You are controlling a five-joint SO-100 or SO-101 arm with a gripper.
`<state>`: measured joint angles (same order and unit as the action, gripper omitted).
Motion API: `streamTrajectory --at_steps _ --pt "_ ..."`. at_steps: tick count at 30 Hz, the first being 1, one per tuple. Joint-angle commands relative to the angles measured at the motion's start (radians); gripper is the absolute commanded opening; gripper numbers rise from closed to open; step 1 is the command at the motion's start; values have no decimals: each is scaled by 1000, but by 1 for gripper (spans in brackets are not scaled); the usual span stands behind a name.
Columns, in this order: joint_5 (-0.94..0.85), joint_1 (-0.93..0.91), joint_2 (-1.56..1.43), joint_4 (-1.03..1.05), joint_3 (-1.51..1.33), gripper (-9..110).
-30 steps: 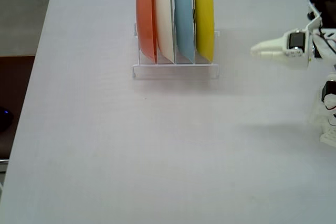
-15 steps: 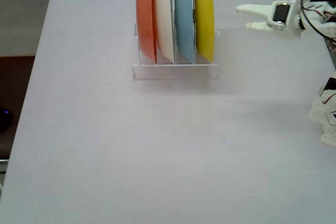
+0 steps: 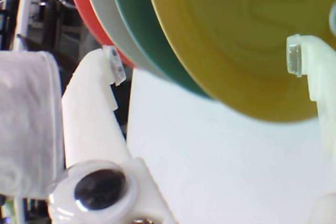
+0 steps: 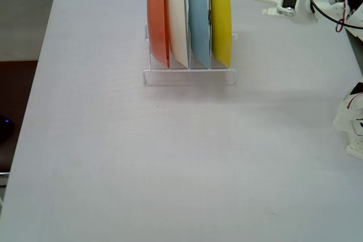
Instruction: Please give me two plates.
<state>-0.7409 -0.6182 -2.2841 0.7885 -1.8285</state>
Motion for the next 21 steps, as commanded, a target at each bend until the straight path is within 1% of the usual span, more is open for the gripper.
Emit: streamTrajectory --at_steps 1,11,18,21 --pt "-40 -18 63 -31 133 40" --pt "-80 -12 298 -46 351 39" --pt "-77 2 411 -49 448 38" --pt "-67 8 446 -55 474 34"
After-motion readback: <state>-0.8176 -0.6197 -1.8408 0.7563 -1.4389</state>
